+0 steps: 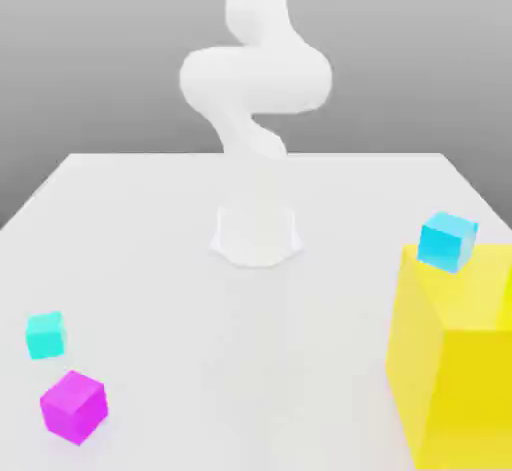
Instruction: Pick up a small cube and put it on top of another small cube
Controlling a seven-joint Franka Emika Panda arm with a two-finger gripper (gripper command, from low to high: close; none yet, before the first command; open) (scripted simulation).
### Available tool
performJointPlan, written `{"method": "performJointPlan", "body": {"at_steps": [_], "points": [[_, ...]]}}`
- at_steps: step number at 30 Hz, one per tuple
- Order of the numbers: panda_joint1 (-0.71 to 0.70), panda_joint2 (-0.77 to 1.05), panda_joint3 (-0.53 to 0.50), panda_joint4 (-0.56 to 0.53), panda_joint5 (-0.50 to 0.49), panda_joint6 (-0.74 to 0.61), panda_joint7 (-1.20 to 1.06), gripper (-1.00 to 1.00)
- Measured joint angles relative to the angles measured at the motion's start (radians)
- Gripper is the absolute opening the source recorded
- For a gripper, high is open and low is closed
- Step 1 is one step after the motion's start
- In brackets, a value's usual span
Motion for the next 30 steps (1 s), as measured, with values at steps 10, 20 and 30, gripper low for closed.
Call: {"method": "performJointPlan", "body": {"at_steps": [10, 20, 30], "points": [[-0.032, 0.367, -0.132, -0.058, 0.054, 0.141, -0.054, 0.00], [-0.121, 0.731, -0.221, -0.114, 0.132, 0.278, -0.125, 0.00], [-0.233, 1.092, -0.182, -0.122, 0.231, 0.470, -0.208, 0.00]]}}
